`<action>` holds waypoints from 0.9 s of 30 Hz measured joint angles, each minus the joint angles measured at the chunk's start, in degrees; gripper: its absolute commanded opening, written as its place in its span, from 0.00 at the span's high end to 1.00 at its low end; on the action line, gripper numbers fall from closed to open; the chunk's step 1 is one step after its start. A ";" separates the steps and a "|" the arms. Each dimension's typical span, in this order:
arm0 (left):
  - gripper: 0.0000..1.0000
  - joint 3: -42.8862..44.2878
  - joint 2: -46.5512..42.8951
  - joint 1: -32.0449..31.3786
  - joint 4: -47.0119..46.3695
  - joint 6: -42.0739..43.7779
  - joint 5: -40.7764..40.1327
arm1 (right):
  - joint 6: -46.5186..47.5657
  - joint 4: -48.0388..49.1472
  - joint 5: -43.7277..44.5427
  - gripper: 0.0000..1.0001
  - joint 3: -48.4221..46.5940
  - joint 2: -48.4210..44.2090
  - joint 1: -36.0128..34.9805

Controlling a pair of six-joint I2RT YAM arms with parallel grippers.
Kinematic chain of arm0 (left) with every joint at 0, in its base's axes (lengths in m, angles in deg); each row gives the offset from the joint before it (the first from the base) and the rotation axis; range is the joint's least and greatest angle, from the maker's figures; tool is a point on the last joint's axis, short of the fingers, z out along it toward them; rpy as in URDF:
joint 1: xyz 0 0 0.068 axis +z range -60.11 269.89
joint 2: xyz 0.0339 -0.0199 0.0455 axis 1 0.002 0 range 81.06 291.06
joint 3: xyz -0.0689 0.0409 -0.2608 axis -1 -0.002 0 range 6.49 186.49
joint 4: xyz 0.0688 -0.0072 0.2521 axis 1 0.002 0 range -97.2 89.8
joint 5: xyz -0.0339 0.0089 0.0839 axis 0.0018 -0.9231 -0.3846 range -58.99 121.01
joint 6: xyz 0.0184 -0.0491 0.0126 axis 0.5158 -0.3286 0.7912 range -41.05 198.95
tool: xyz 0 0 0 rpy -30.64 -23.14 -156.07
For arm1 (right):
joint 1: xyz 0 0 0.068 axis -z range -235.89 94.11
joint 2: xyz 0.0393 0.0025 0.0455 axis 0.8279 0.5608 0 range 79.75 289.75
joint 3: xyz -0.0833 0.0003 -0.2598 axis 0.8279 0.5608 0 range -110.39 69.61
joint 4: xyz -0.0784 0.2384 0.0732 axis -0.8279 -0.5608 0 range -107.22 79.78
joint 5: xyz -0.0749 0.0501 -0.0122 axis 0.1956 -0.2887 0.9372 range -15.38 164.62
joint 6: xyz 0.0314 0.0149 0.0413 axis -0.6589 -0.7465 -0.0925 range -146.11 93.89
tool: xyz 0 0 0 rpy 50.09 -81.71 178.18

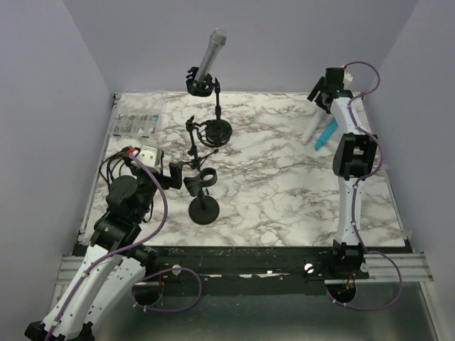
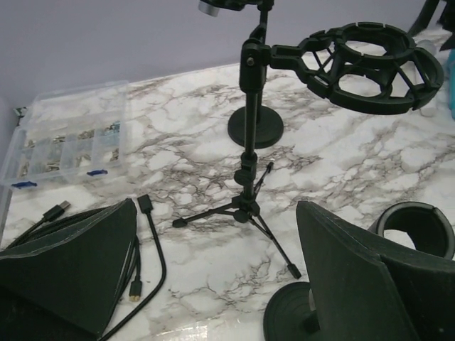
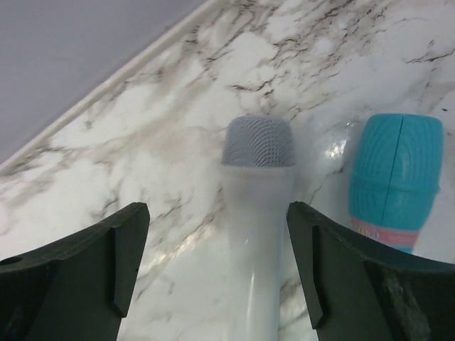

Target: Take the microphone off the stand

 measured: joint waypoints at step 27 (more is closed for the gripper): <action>0.01 38.03 33.86 17.35 10.75 -21.57 29.22 | -20.63 37.03 -51.56 0.11 67.38 -46.80 -15.34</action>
